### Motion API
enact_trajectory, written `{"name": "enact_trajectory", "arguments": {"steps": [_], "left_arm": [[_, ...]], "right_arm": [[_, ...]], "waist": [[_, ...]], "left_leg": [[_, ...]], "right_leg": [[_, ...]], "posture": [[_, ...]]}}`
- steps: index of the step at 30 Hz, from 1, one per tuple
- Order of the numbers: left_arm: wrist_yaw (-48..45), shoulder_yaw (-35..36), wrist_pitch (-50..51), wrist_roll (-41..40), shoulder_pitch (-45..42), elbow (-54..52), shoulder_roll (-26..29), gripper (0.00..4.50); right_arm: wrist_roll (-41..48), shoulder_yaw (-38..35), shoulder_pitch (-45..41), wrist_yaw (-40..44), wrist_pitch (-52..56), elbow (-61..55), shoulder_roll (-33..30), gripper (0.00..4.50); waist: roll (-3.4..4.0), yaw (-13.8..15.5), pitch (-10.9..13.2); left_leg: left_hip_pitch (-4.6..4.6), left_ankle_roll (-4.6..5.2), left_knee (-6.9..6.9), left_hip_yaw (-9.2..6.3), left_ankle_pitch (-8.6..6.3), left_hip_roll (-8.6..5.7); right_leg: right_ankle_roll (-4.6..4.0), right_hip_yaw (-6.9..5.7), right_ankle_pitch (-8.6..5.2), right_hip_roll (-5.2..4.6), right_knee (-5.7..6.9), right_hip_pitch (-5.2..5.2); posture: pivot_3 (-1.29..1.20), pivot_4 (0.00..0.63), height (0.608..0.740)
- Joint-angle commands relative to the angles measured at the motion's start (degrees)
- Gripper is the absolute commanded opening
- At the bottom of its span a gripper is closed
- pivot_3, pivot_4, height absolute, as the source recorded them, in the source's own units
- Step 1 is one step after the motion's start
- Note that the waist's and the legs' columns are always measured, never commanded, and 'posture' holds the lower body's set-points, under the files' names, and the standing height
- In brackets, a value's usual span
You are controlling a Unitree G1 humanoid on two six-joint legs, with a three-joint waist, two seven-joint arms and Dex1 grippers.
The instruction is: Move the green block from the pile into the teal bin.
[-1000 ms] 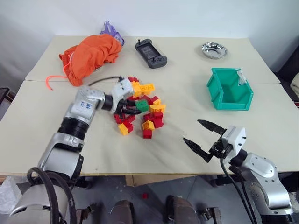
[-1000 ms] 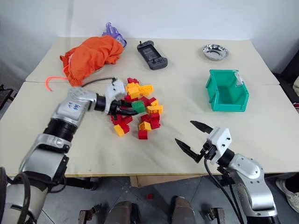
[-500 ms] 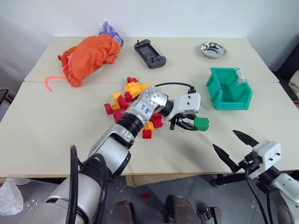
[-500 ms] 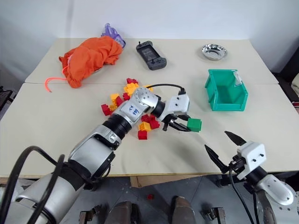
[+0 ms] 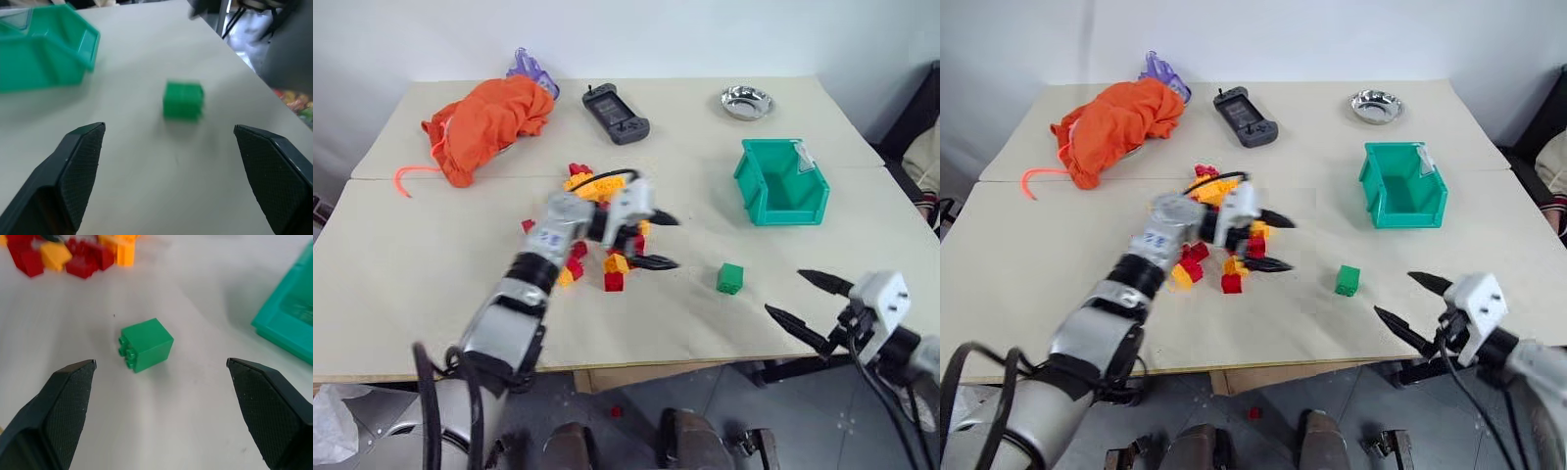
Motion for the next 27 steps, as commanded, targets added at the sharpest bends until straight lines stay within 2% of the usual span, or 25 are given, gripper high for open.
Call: {"name": "enact_trajectory", "arguments": {"steps": [1, 4, 7, 10, 16, 19, 24, 27], "left_arm": [[-2.7, 5.3, -3.5, -5.4, 4.4, -8.4, 5.2, 4.47], [-4.6, 7.6, 1.9, -8.7, 11.6, -18.6, 11.6, 4.47], [-3.7, 8.1, 6.7, -11.2, 16.7, -27.4, 14.1, 4.47], [-3.0, 9.5, 12.6, -14.2, 25.8, -39.1, 18.1, 4.47], [0.3, 10.0, 16.8, -16.8, 31.9, -48.0, 19.7, 4.47], [1.0, 9.3, 17.4, -17.4, 32.7, -49.3, 19.5, 4.50], [3.1, 9.2, 17.2, -17.8, 33.3, -49.1, 18.3, 4.50], [6.1, 10.6, 18.3, -19.2, 34.1, -49.7, 16.8, 4.50]], "right_arm": [[1.2, 6.3, -8.3, -1.1, 11.0, -0.3, -2.5, 4.50], [-1.2, 12.9, -16.3, -2.0, 15.4, 1.1, -1.8, 4.50], [-3.1, 16.1, -19.2, -1.4, 16.8, 3.2, -2.1, 4.50], [-6.6, 21.6, -23.3, 0.7, 16.9, 8.6, -1.9, 4.50], [-8.5, 23.9, -25.8, 5.3, 15.3, 13.2, -2.0, 4.50], [-9.0, 23.7, -26.2, 6.7, 13.9, 14.6, -1.5, 3.86], [-9.0, 20.5, -25.7, 4.9, 10.8, 15.3, 0.4, 2.15], [-6.5, 14.3, -24.6, 2.6, 8.7, 14.0, 2.7, 2.13]], "waist": [[-0.01, 0.2, 0.0], [-0.03, 0.2, 0.0], [-0.03, 1.6, 0.0], [-0.04, 1.7, 0.0], [-0.06, 1.6, 0.0], [-0.06, 1.4, 0.0], [-0.06, 1.3, 0.0], [-0.06, 1.5, 0.0]], "left_leg": [[-0.10, 0.00, 0.06, -0.01, 0.00, 0.00], [-0.24, 0.05, 0.34, -0.09, -0.04, 0.00], [-0.32, 0.13, 0.49, -0.14, -0.10, -0.02], [-0.44, 0.27, 0.73, -0.11, -0.25, -0.05], [-0.40, 0.29, 0.74, -0.04, -0.26, -0.05], [-0.38, 0.29, 0.74, -0.03, -0.26, -0.05], [-0.35, 0.28, 0.70, 0.01, -0.26, -0.04], [-0.35, 0.28, 0.70, 0.02, -0.26, -0.05]], "right_leg": [[0.00, 0.00, 0.00, 0.00, 0.03, -0.07], [0.02, -0.03, 0.01, -0.02, 0.08, -0.06], [0.06, -0.06, 0.03, -0.04, 0.09, -0.02], [0.22, -0.01, 0.12, -0.07, 0.06, 0.01], [0.28, 0.06, 0.16, -0.07, 0.00, 0.02], [0.27, 0.07, 0.17, -0.07, 0.01, 0.03], [0.27, 0.07, 0.17, -0.06, 0.00, 0.03], [0.28, 0.08, 0.17, -0.06, -0.01, 0.03]], "posture": [[0.00, 0.150, 0.740], [0.00, 0.150, 0.740], [0.00, 0.150, 0.740], [0.00, 0.150, 0.740], [0.00, 0.150, 0.740], [0.00, 0.150, 0.740], [0.00, 0.150, 0.740], [0.00, 0.150, 0.740]]}}
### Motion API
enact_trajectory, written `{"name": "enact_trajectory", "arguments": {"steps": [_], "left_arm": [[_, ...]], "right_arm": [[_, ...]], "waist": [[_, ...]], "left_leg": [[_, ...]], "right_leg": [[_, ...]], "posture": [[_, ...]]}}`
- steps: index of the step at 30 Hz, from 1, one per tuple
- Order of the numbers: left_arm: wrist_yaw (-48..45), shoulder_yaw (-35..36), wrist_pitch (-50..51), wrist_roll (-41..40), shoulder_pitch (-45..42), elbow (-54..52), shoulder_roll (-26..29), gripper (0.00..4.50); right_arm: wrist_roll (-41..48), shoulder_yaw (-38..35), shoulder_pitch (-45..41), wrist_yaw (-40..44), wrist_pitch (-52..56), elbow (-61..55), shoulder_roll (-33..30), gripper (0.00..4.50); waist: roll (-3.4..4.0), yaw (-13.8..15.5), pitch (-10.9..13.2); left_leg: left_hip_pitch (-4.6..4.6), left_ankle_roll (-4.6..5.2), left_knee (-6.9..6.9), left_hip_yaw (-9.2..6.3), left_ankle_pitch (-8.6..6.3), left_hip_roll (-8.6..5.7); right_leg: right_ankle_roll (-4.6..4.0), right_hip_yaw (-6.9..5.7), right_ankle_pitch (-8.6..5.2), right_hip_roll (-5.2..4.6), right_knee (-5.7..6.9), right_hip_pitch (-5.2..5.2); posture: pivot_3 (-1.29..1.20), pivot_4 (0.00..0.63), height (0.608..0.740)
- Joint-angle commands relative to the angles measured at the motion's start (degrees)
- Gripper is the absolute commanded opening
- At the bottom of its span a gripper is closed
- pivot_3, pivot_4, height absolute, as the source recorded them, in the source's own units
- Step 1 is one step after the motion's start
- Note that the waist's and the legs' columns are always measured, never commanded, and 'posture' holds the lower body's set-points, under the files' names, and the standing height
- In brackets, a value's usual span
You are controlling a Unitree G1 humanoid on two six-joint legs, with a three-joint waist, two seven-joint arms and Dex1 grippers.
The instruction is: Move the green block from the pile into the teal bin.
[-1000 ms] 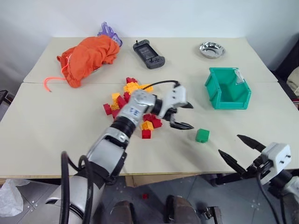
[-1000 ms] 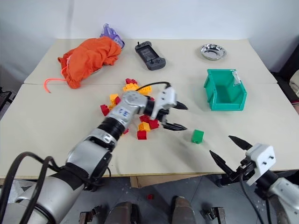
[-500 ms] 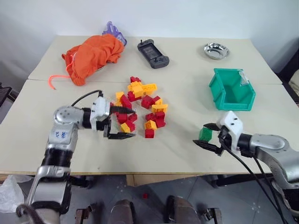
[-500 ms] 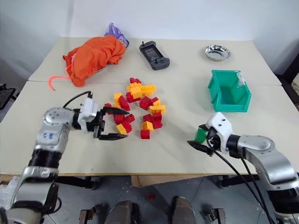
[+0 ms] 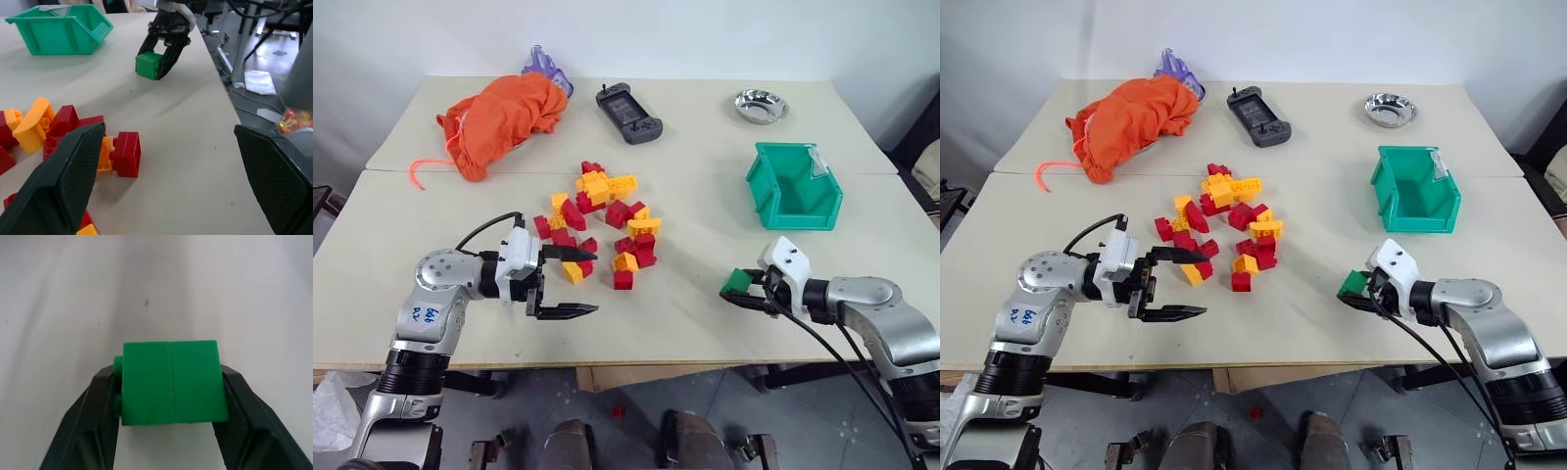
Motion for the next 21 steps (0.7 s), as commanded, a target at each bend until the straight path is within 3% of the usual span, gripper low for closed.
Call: {"name": "enact_trajectory", "arguments": {"steps": [1, 6, 11, 17, 21], "left_arm": [[3.8, 2.5, 2.9, -3.9, 1.4, -2.9, -1.2, 4.50], [13.0, 6.3, 6.9, -7.3, 3.6, -6.4, -4.2, 4.50], [18.3, 6.6, 6.3, -6.2, 5.1, -7.0, -7.0, 4.50], [20.4, 5.4, 5.7, -5.1, 5.8, -7.9, -7.5, 4.50], [22.5, 6.8, 5.7, -5.0, 7.3, -9.7, -6.5, 4.50]], "right_arm": [[4.8, -10.0, 0.7, -3.2, -1.6, -2.4, 2.5, 2.13], [4.4, -19.8, -5.5, -15.2, -1.7, 0.7, 5.0, 2.13], [-6.9, -17.0, -19.1, -29.7, -8.0, 16.0, 7.2, 2.13], [-11.5, -14.7, -31.3, -34.1, -13.7, 36.0, 10.9, 2.13], [-12.6, -13.4, -34.6, -31.9, -20.7, 44.1, 11.9, 3.53]], "waist": [[0.00, 0.1, 0.0], [0.02, -0.1, 0.0], [0.02, -1.2, 0.0], [0.05, -2.3, 0.0], [0.08, -2.9, 0.0]], "left_leg": [[0.00, 0.00, 0.01, 0.00, 0.00, 0.00], [0.00, 0.00, 0.01, 0.02, 0.00, 0.00], [0.16, 0.00, -0.04, 0.13, 0.00, 0.00], [0.15, -0.01, -0.18, 0.21, 0.01, 0.00], [0.13, -0.01, -0.23, 0.22, 0.01, 0.00]], "right_leg": [[0.00, 0.00, 0.00, 0.00, 0.00, 0.00], [0.02, 0.05, 0.02, 0.00, 0.00, -0.01], [0.01, 0.16, 0.02, 0.00, 0.04, 0.03], [0.01, 0.20, 0.02, 0.00, 0.02, -0.05], [0.02, 0.20, 0.02, 0.00, -0.04, -0.05]], "posture": [[0.00, 0.150, 0.740], [0.00, 0.150, 0.740], [0.00, 0.150, 0.740], [0.00, 0.150, 0.740], [0.00, 0.150, 0.740]]}}
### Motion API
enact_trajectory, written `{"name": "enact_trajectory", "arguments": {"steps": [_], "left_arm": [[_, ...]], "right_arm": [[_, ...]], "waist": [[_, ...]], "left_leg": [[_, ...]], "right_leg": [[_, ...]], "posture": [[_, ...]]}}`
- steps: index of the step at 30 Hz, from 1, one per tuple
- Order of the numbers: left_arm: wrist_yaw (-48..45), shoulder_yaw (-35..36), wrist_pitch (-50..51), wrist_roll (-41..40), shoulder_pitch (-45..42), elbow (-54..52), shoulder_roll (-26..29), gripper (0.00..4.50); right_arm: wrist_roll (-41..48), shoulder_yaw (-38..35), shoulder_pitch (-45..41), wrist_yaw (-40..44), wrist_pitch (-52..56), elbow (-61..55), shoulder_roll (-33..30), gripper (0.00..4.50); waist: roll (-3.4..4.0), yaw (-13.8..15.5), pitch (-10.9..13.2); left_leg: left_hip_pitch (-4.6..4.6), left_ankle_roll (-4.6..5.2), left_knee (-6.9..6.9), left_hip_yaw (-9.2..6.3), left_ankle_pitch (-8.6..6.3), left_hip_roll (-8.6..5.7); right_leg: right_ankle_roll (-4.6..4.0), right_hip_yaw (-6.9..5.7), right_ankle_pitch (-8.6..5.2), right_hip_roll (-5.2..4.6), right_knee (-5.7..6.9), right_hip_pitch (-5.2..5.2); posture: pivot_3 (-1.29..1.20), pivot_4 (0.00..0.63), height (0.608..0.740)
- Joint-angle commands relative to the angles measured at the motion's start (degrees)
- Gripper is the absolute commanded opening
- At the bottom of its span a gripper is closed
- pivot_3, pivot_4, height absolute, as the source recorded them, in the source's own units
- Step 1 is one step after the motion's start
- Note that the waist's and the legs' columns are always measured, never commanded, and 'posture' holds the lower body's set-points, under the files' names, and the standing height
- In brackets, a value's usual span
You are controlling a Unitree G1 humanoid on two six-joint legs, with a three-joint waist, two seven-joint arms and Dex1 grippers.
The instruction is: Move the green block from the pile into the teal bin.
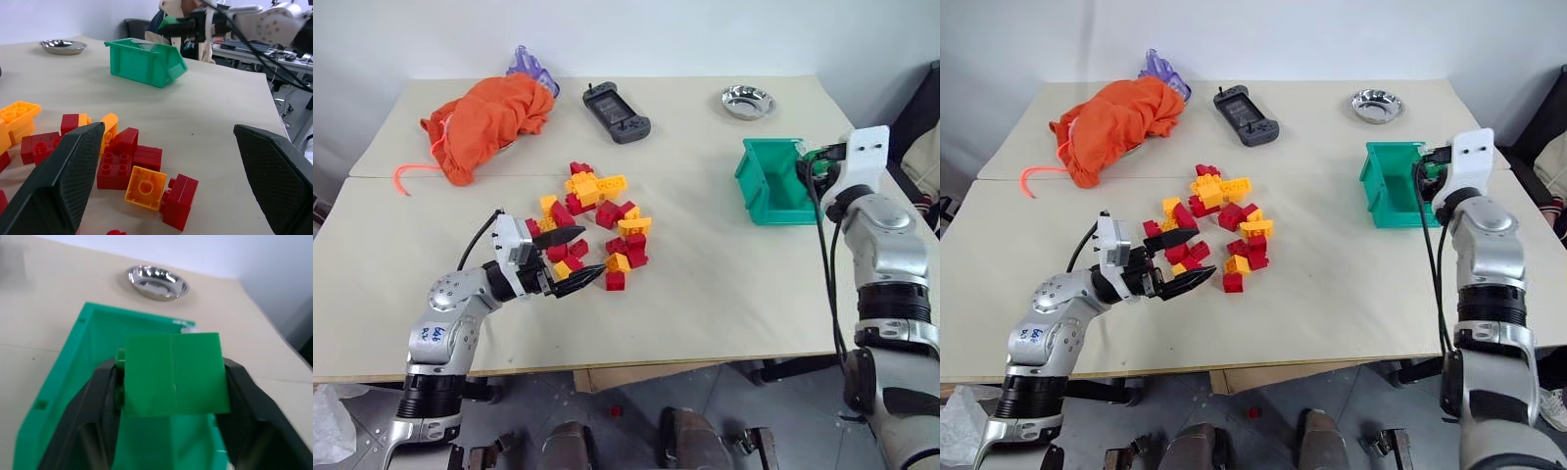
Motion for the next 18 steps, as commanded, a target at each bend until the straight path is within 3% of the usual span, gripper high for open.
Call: {"name": "enact_trajectory", "arguments": {"steps": [1, 3, 7, 11, 15, 18], "left_arm": [[2.2, 2.1, -1.6, 0.7, 1.6, -3.2, 1.2, 4.50], [4.0, 3.1, -3.5, 2.2, 3.2, -2.8, 1.6, 4.50], [7.0, 3.9, -6.6, 5.1, 5.3, -1.7, 1.6, 4.50], [8.3, 5.4, -10.7, 7.9, 8.2, -0.9, 3.1, 4.50], [8.1, 8.0, -12.3, 7.6, 11.1, -0.9, 4.7, 4.50], [9.2, 8.2, -11.9, 8.2, 12.5, -1.6, 5.3, 4.50]], "right_arm": [[-1.6, 0.4, -2.1, 1.6, -7.7, 4.0, -1.1, 3.85], [-1.1, 0.5, -1.4, 4.8, -11.5, 4.4, -1.3, 4.46], [2.7, 0.8, 4.5, 17.5, -16.7, -2.2, -1.8, 4.46], [17.4, 0.2, 21.2, 37.4, -10.7, -24.7, -2.7, 4.46], [16.1, 3.1, 39.1, 44.9, -9.5, -38.8, -7.4, 4.46], [17.5, 2.0, 43.7, 43.7, -8.1, -41.7, -7.4, 4.46]], "waist": [[0.03, -0.2, 0.0], [0.17, -0.4, 0.1], [0.23, -0.4, 0.1], [0.23, 0.3, 0.1], [0.31, 1.3, 0.2], [0.30, 1.4, 0.2]], "left_leg": [[0.00, 0.00, -0.02, 0.00, 0.00, 0.00], [0.01, 0.00, -0.05, 0.01, 0.00, 0.00], [0.03, 0.00, -0.09, 0.02, 0.00, 0.00], [0.02, 0.00, -0.15, -0.01, 0.00, 0.00], [-0.01, 0.02, -0.09, 0.03, -0.02, -0.01], [0.05, -0.01, -0.09, 0.03, -0.05, 0.00]], "right_leg": [[0.00, 0.00, 0.00, 0.00, 0.00, 0.00], [0.00, 0.00, 0.00, 0.00, -0.01, -0.01], [0.00, 0.01, 0.00, 0.01, -0.03, -0.02], [0.01, -0.01, 0.00, 0.01, -0.10, -0.01], [0.10, 0.02, 0.06, 0.00, -0.19, 0.01], [0.09, 0.02, 0.05, 0.00, -0.18, 0.03]], "posture": [[0.00, 0.150, 0.740], [0.00, 0.150, 0.740], [0.00, 0.150, 0.740], [0.00, 0.150, 0.740], [0.00, 0.150, 0.740], [0.00, 0.150, 0.740]]}}
